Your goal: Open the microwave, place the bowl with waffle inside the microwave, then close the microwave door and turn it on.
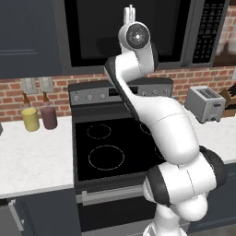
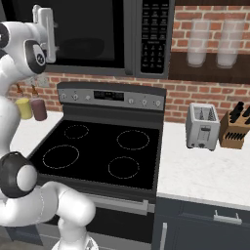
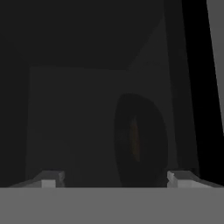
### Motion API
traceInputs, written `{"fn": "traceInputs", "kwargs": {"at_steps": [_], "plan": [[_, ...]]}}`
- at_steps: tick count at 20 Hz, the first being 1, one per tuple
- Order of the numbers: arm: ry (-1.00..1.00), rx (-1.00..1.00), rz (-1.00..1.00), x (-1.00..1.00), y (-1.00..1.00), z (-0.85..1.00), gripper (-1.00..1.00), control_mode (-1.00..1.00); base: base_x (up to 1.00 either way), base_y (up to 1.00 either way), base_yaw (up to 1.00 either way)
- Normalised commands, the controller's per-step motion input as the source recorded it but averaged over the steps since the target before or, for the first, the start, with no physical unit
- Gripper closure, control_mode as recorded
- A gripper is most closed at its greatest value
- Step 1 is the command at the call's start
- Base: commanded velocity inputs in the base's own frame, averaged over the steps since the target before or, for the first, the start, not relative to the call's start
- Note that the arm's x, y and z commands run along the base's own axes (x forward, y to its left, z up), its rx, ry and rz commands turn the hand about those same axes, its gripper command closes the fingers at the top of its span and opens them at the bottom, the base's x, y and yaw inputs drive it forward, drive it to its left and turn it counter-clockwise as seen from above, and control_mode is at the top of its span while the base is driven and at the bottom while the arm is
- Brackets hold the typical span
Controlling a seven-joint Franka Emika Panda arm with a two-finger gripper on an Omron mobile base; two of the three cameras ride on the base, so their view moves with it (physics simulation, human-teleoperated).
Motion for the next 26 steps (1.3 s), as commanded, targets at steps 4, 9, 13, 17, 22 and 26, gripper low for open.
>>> {"fn": "traceInputs", "kwargs": {"at_steps": [4, 9, 13, 17, 22, 26], "plan": [[0.01, 0.01, 0.00, -0.98, -0.41, 0.02, -1.00, -1.00, 0.00, 0.00, 0.00], [0.00, 0.00, 0.00, -0.86, -0.44, 0.03, -1.00, -1.00, 0.00, 0.00, 0.00], [0.06, -0.03, 0.00, -0.65, -0.38, 0.00, -1.00, -1.00, 0.00, 0.00, 0.00], [0.17, -0.12, 0.00, -0.37, -0.17, 0.00, 1.00, -1.00, 0.00, 0.00, 0.00], [0.12, -0.19, 0.03, -0.34, -0.23, 0.00, 1.00, -1.00, 0.00, 0.00, 0.00], [0.10, -0.31, 0.11, -0.29, -0.44, -0.18, 1.00, -1.00, 0.00, 0.00, 0.00]]}}
